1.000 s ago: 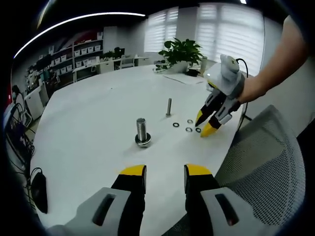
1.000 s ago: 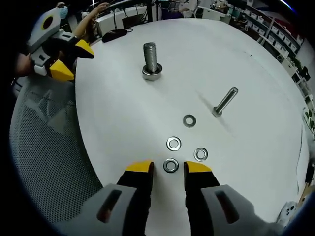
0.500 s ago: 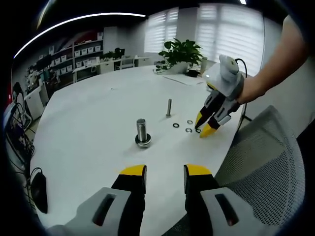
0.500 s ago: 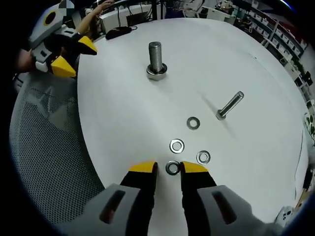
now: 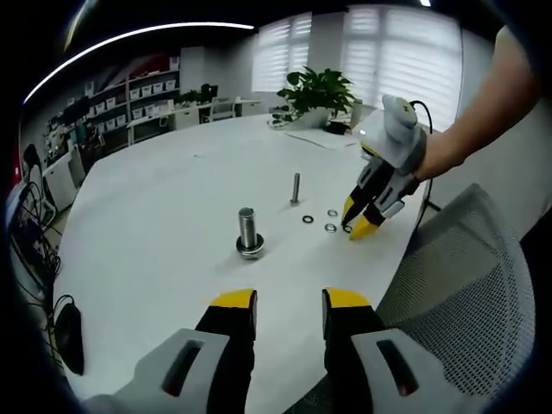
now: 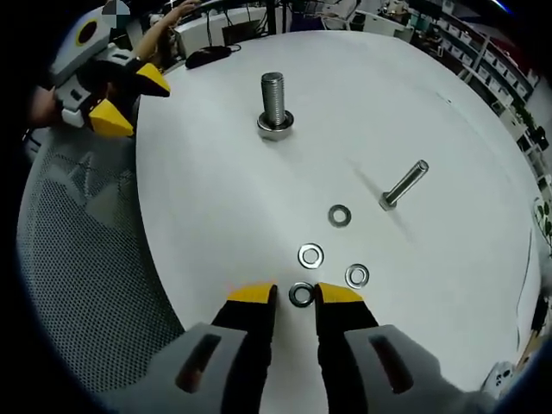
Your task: Place the washer onto the threaded stud by aligning its center hole with the stud, sliding it down to the base, and recovering from edge contact or off-axis alignment until the washer reaches the visible bottom stop.
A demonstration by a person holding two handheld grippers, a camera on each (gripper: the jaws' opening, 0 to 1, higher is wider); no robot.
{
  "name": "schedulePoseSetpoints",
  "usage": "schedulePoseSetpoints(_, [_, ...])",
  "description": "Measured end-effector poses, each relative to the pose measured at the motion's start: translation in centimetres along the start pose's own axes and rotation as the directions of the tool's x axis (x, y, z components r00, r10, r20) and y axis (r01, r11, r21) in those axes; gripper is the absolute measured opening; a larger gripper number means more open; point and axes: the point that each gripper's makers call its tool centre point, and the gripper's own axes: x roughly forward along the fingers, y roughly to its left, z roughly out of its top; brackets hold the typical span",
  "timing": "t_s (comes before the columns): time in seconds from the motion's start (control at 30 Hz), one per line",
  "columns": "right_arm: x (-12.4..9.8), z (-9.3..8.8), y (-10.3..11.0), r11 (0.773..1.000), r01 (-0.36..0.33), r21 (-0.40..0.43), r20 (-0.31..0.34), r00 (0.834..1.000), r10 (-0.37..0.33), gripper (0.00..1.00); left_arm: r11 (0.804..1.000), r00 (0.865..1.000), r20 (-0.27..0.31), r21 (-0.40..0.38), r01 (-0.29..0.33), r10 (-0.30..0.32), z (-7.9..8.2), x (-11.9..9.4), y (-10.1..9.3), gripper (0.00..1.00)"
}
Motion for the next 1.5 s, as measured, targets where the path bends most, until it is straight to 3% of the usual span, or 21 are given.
schedulePoseSetpoints(0.7, [-0.19,-0.42,0.02,0.998,-0.024,-0.050,-0.012,1.000,0.024,0.20,1.000,1.000,-0.005,-0.004,0.001,-0.001,-0.10,-0.11,0.04,0.28])
schedulePoseSetpoints(1.37, [0.10,-0.03,-0.15,0.984,-0.063,-0.165,-0.147,0.988,0.039,0.15,1.000,1.000,-0.003,-0.004,0.006,-0.006,0.05,0.13,0.10,0.28])
schedulePoseSetpoints(1.5, [0.13,-0.03,-0.26,0.990,-0.061,-0.124,-0.180,0.983,0.038,0.15,1.000,1.000,-0.003,-0.005,0.005,-0.005,0.01,0.14,0.09,0.28])
